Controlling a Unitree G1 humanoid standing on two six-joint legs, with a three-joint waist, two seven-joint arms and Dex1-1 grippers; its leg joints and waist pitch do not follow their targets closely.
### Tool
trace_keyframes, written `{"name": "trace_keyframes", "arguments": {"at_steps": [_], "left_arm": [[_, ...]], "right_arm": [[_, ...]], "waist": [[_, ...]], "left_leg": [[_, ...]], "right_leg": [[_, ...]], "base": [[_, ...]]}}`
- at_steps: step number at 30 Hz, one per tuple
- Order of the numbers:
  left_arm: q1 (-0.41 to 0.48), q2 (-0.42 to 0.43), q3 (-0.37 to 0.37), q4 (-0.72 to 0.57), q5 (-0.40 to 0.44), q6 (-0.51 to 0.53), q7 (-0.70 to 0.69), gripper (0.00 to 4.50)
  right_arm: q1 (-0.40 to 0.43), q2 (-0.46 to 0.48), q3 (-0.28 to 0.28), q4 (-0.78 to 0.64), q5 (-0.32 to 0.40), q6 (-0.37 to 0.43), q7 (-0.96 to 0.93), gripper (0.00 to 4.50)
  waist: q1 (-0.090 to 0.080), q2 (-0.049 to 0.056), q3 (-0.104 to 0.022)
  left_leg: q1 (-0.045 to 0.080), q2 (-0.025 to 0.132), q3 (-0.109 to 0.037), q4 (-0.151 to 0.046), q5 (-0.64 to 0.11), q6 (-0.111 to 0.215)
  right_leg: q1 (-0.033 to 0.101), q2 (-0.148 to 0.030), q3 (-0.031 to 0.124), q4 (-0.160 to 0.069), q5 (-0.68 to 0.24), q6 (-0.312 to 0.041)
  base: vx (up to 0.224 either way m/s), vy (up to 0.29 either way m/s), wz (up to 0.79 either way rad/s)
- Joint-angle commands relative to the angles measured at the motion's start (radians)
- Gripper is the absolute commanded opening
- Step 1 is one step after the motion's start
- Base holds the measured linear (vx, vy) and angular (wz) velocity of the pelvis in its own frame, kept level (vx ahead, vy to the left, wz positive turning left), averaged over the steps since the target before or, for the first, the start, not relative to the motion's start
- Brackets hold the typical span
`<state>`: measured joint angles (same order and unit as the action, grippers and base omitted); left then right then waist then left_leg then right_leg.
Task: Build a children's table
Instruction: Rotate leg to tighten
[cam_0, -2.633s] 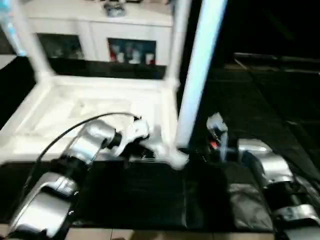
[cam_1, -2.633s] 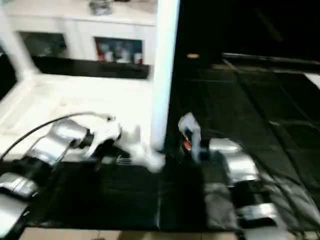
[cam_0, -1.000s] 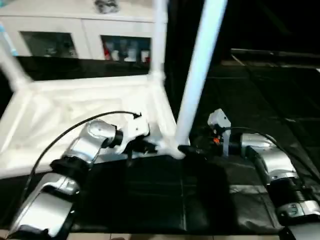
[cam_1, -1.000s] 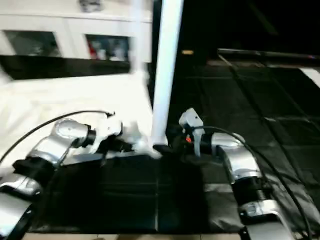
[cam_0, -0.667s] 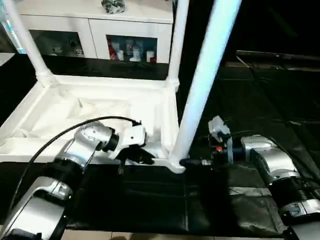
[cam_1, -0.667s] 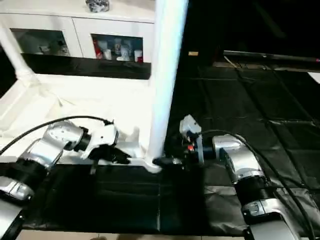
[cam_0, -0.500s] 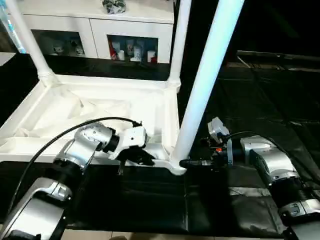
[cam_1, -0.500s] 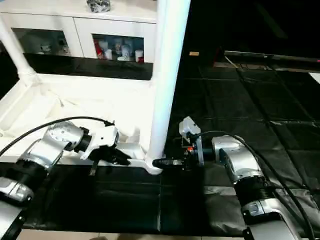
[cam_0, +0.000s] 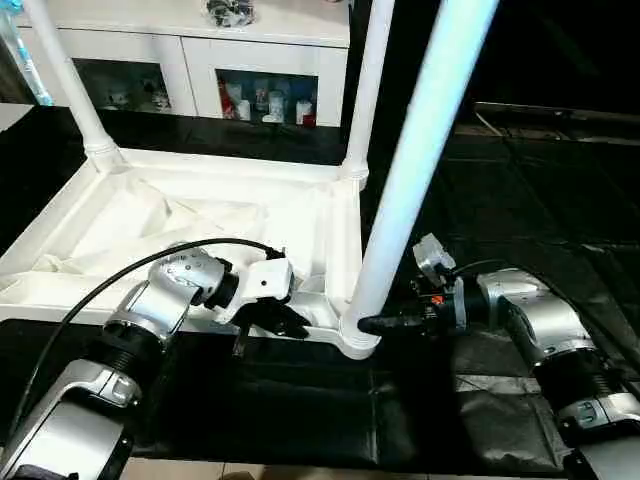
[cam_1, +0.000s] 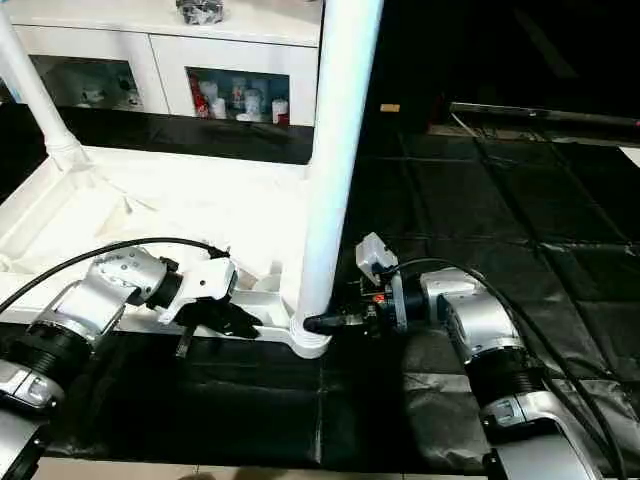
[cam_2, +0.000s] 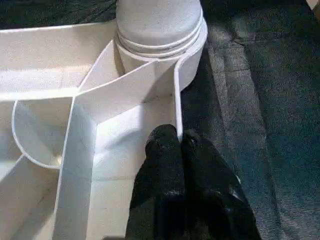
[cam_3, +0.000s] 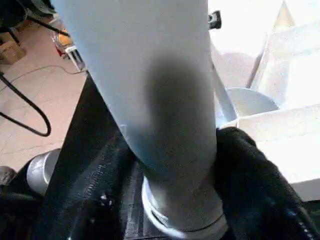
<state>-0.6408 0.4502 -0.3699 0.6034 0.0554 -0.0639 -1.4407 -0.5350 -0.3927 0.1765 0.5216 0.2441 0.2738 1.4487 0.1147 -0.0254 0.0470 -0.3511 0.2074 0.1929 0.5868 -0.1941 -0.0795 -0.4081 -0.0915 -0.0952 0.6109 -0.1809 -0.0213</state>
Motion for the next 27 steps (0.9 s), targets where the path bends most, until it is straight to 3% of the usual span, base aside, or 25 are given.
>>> {"name": "trace_keyframes", "arguments": {"at_steps": [1,6,8,12,15,16,19,21,26,27], "left_arm": [[0.002,-0.022,-0.027,-0.019,0.005,0.026,-0.004,0.00],[-0.013,-0.068,0.002,0.000,0.004,0.104,0.087,0.00],[-0.021,-0.105,0.020,0.008,0.005,0.153,0.159,0.00],[-0.043,-0.189,0.046,0.034,0.008,0.243,0.299,0.00],[-0.089,-0.291,0.078,0.115,0.015,0.305,0.478,0.00],[-0.103,-0.314,0.087,0.138,0.018,0.311,0.527,0.00],[-0.128,-0.348,0.105,0.175,0.020,0.322,0.599,0.00],[-0.164,-0.386,0.145,0.214,0.018,0.345,0.701,0.00],[-0.190,-0.402,0.164,0.225,0.028,0.363,0.743,0.00],[-0.191,-0.401,0.164,0.226,0.029,0.360,0.741,0.00]], "right_arm": [[0.014,0.004,0.009,-0.028,0.024,0.018,0.012,2.12],[0.047,0.033,-0.016,-0.063,0.027,0.052,-0.082,2.09],[0.057,0.060,-0.029,-0.061,-0.003,0.047,-0.183,2.08],[0.039,0.155,-0.079,-0.027,-0.044,0.073,-0.449,2.05],[0.000,0.265,-0.109,0.002,-0.052,0.111,-0.635,1.99],[-0.015,0.292,-0.111,0.020,-0.056,0.115,-0.675,1.99],[-0.042,0.336,-0.118,0.054,-0.072,0.115,-0.761,1.99],[-0.077,0.390,-0.138,0.106,-0.093,0.121,-0.893,1.98],[-0.104,0.435,-0.141,0.146,-0.120,0.077,-0.969,1.98],[-0.102,0.440,-0.144,0.140,-0.113,0.076,-0.953,2.31]], "waist": [[-0.005,0.005,-0.063],[-0.004,0.005,-0.061],[-0.004,0.008,-0.058],[-0.022,0.006,-0.053],[-0.037,0.004,-0.055],[-0.040,0.011,-0.056],[-0.048,0.004,-0.057],[-0.055,0.008,-0.056],[-0.056,0.010,-0.064],[-0.057,0.010,-0.064]], "left_leg": [[0.005,0.034,-0.007,-0.064,-0.149,0.038],[0.006,0.033,-0.009,-0.067,-0.173,0.029],[0.014,0.034,-0.009,-0.068,-0.205,0.014],[0.009,0.026,-0.019,-0.074,-0.245,-0.015],[0.007,0.021,-0.020,-0.072,-0.241,-0.013],[0.010,0.021,-0.021,-0.071,-0.240,-0.015],[0.007,0.020,-0.019,-0.070,-0.235,0.001],[0.003,0.017,-0.018,-0.069,-0.224,0.004],[0.000,0.020,-0.017,-0.068,-0.171,0.019],[-0.001,0.020,-0.016,-0.067,-0.167,0.023]], "right_leg": [[0.057,-0.059,0.056,-0.063,-0.156,-0.229],[0.058,-0.060,0.055,-0.068,-0.192,-0.222],[0.051,-0.062,0.056,-0.076,-0.239,-0.214],[0.055,-0.066,0.051,-0.095,-0.408,-0.146],[0.053,-0.063,0.049,-0.101,-0.442,-0.123],[0.050,-0.064,0.048,-0.102,-0.438,-0.126],[0.051,-0.061,0.049,-0.104,-0.411,-0.130],[0.049,-0.059,0.050,-0.101,-0.397,-0.136],[0.057,-0.058,0.052,-0.084,-0.238,-0.177],[0.058,-0.058,0.053,-0.083,-0.221,-0.183]], "base": [[0.000,0.000,0.00],[0.000,0.000,0.00],[0.000,0.000,0.00],[0.000,0.000,0.00],[0.000,0.000,0.00],[0.000,0.000,0.00],[0.000,0.000,0.00],[0.000,0.000,0.00],[0.000,0.000,0.00],[0.000,0.000,0.00]]}}
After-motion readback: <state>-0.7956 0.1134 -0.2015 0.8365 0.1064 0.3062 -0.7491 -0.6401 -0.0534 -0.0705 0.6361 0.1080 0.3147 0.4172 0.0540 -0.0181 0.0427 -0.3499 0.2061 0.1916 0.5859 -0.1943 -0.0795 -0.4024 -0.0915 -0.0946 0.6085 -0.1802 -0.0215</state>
